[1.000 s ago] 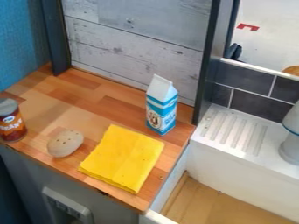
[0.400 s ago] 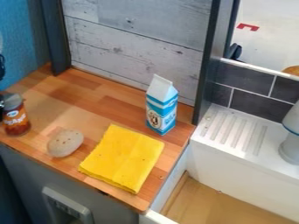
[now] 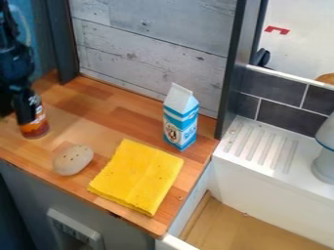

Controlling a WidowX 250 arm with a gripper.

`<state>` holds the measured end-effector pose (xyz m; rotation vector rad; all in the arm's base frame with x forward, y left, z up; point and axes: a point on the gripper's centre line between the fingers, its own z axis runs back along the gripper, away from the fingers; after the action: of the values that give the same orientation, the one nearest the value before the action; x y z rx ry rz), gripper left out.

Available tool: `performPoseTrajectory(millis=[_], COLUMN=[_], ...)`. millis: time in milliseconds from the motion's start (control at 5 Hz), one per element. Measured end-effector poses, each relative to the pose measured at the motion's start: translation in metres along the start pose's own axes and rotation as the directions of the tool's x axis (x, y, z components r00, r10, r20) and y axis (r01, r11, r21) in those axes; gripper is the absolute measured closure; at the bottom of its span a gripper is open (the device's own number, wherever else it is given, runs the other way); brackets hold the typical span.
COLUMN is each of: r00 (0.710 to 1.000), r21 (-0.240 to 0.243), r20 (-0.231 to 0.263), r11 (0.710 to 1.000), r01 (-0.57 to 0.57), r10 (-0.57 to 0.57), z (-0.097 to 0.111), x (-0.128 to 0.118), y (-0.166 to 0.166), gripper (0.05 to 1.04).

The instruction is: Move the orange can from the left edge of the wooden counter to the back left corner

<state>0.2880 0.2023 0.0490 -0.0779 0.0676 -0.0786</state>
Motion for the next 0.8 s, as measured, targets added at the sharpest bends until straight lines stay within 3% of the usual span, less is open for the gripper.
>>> performPoseTrajectory(millis=[200,400,800], r00=[0.997,0.995,0.989], r21=[-0.017,-0.009,-0.004], r20=[0.071,0.093,0.134], r11=[1.0,0.999,0.998], r01=[0.007,0.045,0.059], r10=[-0.005,-0.043,-0.057], z=[0.014,0.021,0.033], x=[0.03,0.054,0.077], y=[-0.003,-0.005,0.001], gripper=[0.083,0.083,0.083])
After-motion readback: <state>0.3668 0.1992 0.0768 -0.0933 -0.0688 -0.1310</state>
